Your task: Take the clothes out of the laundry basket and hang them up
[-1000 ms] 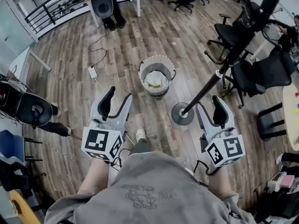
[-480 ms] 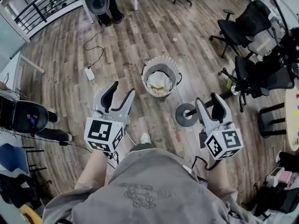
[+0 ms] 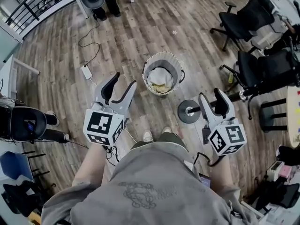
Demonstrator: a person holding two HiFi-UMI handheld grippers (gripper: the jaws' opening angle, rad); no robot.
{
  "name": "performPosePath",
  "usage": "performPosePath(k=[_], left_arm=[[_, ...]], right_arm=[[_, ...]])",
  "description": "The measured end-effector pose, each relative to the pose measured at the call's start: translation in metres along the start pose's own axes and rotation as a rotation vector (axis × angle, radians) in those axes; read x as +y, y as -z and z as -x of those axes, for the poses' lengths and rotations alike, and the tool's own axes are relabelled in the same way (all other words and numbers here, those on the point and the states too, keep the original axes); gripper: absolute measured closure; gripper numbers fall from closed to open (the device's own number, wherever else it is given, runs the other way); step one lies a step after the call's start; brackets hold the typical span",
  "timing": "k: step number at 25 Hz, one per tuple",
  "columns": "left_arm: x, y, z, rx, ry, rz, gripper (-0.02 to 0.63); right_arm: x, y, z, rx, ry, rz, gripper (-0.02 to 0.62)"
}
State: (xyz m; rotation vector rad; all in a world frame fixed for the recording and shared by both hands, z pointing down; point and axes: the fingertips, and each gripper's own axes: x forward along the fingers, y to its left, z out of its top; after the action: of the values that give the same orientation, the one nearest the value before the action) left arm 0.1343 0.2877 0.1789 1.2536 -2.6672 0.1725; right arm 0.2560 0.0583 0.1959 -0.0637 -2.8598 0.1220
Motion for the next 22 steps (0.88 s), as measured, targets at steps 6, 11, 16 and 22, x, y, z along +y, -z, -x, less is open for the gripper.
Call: performPosePath(k=[6, 11, 16, 22], left_arm=[[0.01, 0.001, -0.03, 0.011, 0.016, -0.004, 0.383], [0.018, 0.01, -0.075, 0.052, 0.019, -0.003, 0.383], [0.029, 0.021, -0.133, 0.097, 0.024, 0.004, 0.383], [0.043, 0.032, -0.2, 0.159, 0.038, 0.022, 0.383]], right_arm=[[-0.018, -0.001, -0.026, 0.004, 0.015, -0.015, 0.333], [-0.045, 0.013, -0.064, 0.043, 0.008, -0.037, 0.33], [-0.075, 0.032, -0.118, 0.116, -0.013, -0.076, 0.329], [-0.103, 0.037, -0.179, 0.17, -0.053, -0.123, 0.328]])
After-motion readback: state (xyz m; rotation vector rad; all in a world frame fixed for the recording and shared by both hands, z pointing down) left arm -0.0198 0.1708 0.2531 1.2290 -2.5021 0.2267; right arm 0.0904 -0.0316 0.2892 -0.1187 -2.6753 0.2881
